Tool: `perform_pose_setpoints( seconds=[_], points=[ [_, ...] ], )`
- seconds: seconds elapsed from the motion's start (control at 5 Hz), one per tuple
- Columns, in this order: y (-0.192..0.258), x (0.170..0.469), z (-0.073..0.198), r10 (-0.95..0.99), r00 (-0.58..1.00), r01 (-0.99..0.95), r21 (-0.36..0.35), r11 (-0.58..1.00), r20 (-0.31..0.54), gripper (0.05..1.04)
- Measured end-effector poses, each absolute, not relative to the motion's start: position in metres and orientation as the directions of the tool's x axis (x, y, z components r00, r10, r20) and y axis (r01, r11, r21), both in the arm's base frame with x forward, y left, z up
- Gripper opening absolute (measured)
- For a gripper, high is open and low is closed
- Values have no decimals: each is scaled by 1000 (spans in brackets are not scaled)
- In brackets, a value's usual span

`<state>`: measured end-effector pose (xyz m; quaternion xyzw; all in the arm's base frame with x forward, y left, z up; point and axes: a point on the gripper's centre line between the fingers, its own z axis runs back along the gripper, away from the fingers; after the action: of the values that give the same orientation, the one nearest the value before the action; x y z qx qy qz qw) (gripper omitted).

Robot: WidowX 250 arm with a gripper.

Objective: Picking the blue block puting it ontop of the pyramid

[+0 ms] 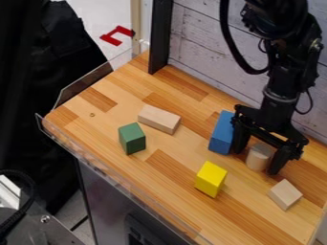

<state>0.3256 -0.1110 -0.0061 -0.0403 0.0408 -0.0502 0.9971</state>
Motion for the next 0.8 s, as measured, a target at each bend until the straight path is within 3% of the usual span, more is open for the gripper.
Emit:
perform_pose_setpoints(
  seconds=[0.2,0.4,0.6,0.8],
  points=[
    [-115,325,-13,-109,990,100,-105,989,-88,965],
    [-116,328,-13,-101,992,93,-114,989,-73,691],
    [-115,328,-14,-94,993,85,-120,989,-69,573],
    [-112,322,-10,-91,993,83,-106,991,-74,572]
  ],
)
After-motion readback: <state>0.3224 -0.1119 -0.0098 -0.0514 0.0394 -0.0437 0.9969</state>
